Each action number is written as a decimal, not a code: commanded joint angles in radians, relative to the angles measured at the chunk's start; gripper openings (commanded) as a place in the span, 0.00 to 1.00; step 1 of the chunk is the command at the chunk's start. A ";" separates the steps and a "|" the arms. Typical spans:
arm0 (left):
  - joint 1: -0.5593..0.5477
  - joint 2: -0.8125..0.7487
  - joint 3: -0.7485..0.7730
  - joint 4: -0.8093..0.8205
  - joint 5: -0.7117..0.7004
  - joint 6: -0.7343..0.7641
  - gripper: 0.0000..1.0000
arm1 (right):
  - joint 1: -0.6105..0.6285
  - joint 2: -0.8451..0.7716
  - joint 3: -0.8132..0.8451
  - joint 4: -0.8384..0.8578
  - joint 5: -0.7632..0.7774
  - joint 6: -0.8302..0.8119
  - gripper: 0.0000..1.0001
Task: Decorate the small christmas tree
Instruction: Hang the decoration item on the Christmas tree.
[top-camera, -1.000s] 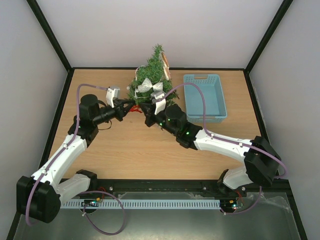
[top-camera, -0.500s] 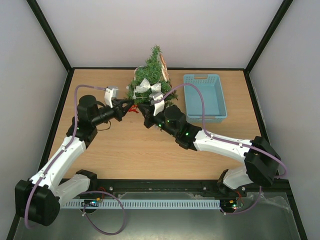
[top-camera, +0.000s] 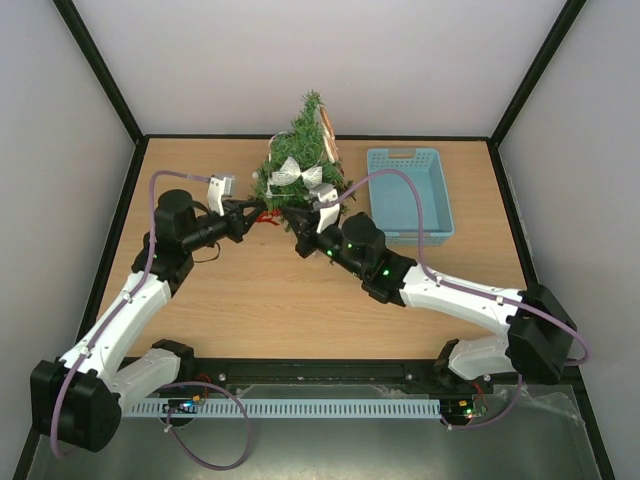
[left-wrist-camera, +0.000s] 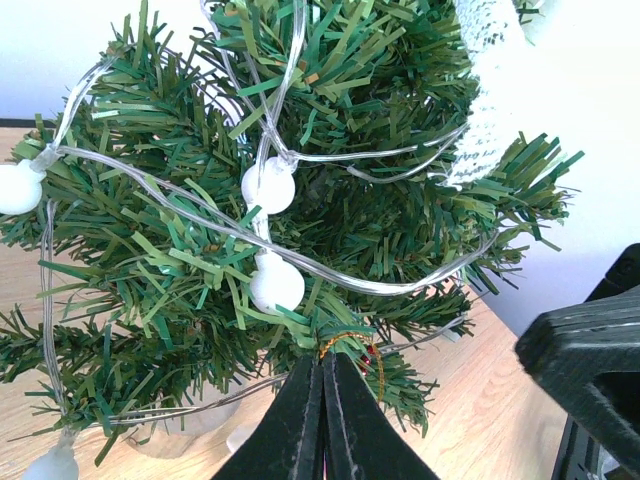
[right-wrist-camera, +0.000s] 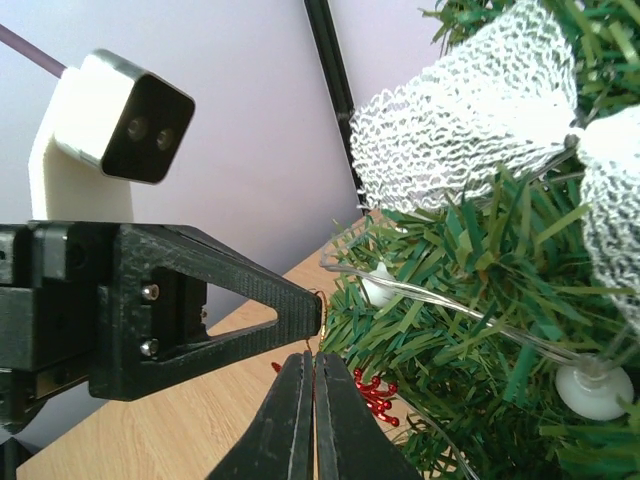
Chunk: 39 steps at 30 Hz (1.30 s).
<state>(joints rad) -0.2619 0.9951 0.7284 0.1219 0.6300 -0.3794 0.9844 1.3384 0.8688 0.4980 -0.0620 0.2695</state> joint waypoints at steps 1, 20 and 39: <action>0.012 0.009 0.033 0.046 0.026 -0.039 0.02 | 0.007 -0.046 -0.022 0.004 -0.001 -0.003 0.02; 0.014 0.043 0.010 0.125 0.048 -0.073 0.02 | 0.007 0.008 0.035 -0.018 0.002 -0.009 0.06; 0.021 0.042 0.014 0.063 0.092 -0.050 0.02 | 0.025 -0.043 0.050 -0.157 0.107 0.077 0.14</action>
<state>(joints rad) -0.2459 1.0344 0.7284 0.1886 0.6785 -0.4347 1.0019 1.3685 0.9173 0.4103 -0.0063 0.3161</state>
